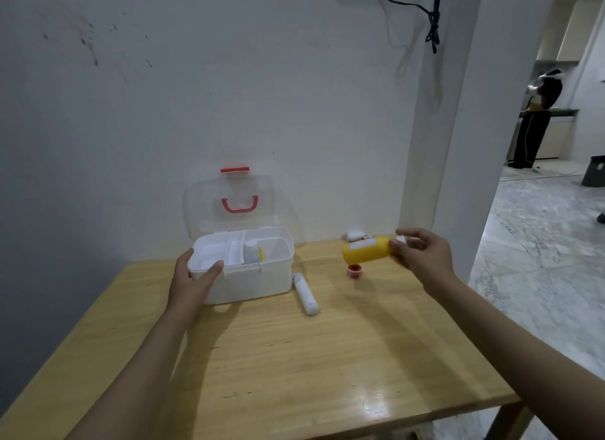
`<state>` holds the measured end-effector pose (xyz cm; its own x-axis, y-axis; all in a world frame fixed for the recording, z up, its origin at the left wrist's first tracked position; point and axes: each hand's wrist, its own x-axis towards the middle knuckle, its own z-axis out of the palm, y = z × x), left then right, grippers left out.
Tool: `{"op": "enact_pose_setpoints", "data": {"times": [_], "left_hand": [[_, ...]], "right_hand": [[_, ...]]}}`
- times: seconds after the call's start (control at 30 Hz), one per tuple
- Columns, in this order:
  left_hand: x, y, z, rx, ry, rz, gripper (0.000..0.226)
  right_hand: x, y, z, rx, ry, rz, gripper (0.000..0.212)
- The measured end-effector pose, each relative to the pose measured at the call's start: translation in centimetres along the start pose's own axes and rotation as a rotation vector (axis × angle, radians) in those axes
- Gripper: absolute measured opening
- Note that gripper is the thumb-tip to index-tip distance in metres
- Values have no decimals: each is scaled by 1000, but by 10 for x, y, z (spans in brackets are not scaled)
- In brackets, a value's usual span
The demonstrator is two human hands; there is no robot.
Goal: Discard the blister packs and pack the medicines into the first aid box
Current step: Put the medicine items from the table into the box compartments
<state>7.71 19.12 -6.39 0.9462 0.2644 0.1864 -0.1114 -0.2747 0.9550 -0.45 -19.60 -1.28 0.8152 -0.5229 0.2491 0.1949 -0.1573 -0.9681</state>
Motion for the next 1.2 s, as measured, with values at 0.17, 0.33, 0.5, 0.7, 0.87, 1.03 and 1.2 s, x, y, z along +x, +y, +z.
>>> {"op": "enact_pose_setpoints", "data": {"times": [0.17, 0.33, 0.5, 0.7, 0.87, 1.03, 1.2], "left_hand": [[9, 3, -2, 200, -22, 1, 84], [9, 2, -1, 413, -44, 108, 92], [9, -7, -3, 491, -40, 191, 89], [10, -8, -8, 441, -85, 275, 62], [9, -2, -10, 377, -91, 261, 11], [6, 2, -10, 356, -74, 275, 9], [6, 1, -8, 357, -50, 277, 15]], "right_hand": [[1, -37, 47, 29, -115, -119, 24], [4, -48, 100, -84, -206, -240, 21], [9, -47, 140, -206, -266, -324, 23], [9, -38, 172, -293, -354, -335, 27], [7, -22, 182, -330, -410, -319, 23], [3, -11, 183, -383, -452, -289, 23], [6, -10, 182, -381, -475, -240, 17]]}}
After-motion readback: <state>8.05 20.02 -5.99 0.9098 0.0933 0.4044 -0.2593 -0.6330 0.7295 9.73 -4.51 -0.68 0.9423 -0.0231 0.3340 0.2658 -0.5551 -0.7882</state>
